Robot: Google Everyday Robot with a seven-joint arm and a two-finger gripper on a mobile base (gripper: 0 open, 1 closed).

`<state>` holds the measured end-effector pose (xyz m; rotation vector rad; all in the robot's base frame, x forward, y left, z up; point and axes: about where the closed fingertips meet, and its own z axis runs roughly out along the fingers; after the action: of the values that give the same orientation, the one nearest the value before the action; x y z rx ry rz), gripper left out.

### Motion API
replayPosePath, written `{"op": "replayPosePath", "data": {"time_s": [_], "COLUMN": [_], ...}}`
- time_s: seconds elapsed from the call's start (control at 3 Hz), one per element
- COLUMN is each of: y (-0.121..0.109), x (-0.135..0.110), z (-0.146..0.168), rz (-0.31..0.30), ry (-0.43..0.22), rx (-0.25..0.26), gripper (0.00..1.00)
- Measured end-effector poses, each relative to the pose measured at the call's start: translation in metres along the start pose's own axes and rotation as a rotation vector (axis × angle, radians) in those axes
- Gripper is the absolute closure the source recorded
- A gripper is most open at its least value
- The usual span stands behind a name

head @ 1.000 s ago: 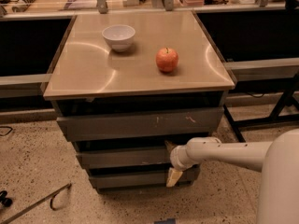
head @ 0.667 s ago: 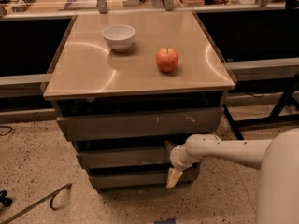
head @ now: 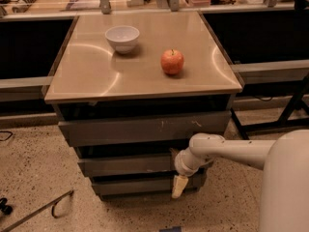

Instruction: Open middle drawer

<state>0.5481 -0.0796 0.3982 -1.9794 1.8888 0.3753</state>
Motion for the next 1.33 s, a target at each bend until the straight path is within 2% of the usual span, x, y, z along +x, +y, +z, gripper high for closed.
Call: {"op": "replayPosePath", "data": {"time_s": [0.33,0.67,1.0,1.33], "y": [0.0,0.018,0.017,0.036], "x": [-0.001,-0.003,-0.005,-0.008], "z": [-0.002,-0.005,-0.009,-0.014], "rz": [0.0,0.024,0.024,0.044], "ry": [0.0,0.002,0.002,0.009], "rx": [0.0,-0.072,-0.072,-0.152], "gripper": [0.0,0.0,0.0,0.0]}}
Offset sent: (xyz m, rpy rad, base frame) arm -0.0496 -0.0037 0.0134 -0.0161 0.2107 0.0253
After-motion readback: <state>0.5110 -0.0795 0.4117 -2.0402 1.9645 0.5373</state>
